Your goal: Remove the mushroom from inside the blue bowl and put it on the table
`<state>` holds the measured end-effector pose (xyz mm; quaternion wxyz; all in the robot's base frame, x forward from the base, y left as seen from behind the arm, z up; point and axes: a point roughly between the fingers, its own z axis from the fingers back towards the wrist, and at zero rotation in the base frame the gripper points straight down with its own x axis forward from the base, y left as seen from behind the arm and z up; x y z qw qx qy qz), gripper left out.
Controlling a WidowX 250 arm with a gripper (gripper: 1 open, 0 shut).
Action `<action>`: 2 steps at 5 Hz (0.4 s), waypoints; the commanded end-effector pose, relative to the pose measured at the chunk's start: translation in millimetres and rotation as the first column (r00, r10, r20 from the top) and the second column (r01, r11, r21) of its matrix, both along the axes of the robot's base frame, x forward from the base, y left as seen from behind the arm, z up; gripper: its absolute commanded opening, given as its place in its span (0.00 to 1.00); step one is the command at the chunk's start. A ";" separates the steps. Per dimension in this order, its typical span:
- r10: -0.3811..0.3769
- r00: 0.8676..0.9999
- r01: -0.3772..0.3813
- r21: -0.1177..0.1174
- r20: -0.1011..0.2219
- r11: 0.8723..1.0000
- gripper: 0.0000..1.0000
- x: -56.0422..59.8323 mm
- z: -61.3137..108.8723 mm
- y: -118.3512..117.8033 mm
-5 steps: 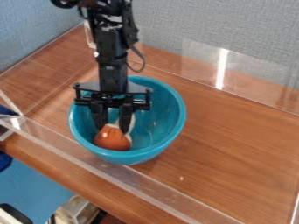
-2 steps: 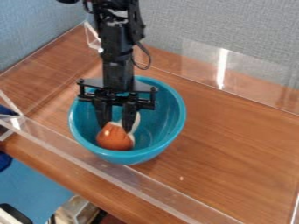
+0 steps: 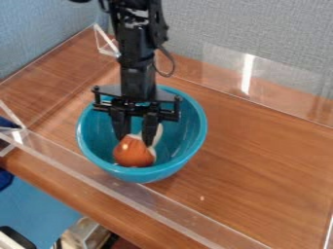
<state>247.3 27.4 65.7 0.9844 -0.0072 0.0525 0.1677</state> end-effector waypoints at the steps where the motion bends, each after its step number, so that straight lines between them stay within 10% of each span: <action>1: -0.014 0.999 0.014 0.006 0.044 1.000 0.00 9.5 8.3 -4.3; 2: -0.042 0.998 0.042 0.006 0.045 0.999 0.00 8.9 4.9 -2.9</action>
